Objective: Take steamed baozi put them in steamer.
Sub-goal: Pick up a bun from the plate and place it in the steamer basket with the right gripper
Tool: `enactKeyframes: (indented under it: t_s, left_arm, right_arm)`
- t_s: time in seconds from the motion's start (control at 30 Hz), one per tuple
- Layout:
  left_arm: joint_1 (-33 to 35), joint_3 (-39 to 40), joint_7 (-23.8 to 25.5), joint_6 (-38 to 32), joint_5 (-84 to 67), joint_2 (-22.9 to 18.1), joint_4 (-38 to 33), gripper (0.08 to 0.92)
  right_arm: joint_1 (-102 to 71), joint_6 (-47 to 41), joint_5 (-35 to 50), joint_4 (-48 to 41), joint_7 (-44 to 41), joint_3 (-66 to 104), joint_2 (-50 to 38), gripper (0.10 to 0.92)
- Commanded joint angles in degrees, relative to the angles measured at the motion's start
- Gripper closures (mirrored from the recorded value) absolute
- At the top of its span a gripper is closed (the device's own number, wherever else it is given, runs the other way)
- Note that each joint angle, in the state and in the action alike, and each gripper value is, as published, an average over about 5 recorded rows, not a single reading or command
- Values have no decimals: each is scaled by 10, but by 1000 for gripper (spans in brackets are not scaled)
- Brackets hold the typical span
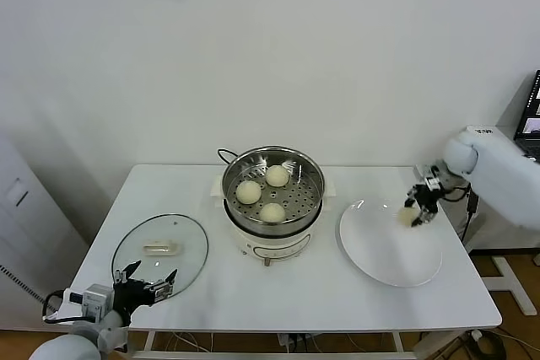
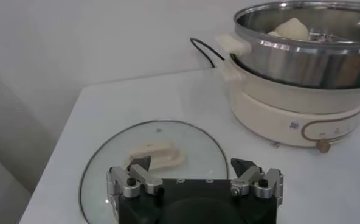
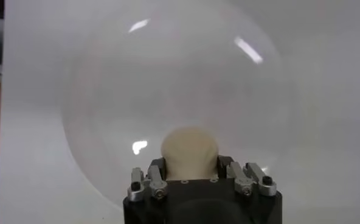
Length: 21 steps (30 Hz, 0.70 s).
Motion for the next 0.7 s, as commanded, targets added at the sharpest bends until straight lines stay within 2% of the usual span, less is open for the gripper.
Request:
enactKeyframes:
  t_s: [0.03,0.33,0.7]
  left_arm:
    - [0,2,-3,3,6,-7,-7,177]
    - [-2,3,-4,4,12,-9,-9,177]
    - [-11,12,-5,6,12,-6,-1,177]
  right_arm:
    - [277,-178,230,195,12,-238,6,516]
    - [320,-241,316,214,54,-263,78,516]
    - [282,-292,394,189,122,-246,173,516]
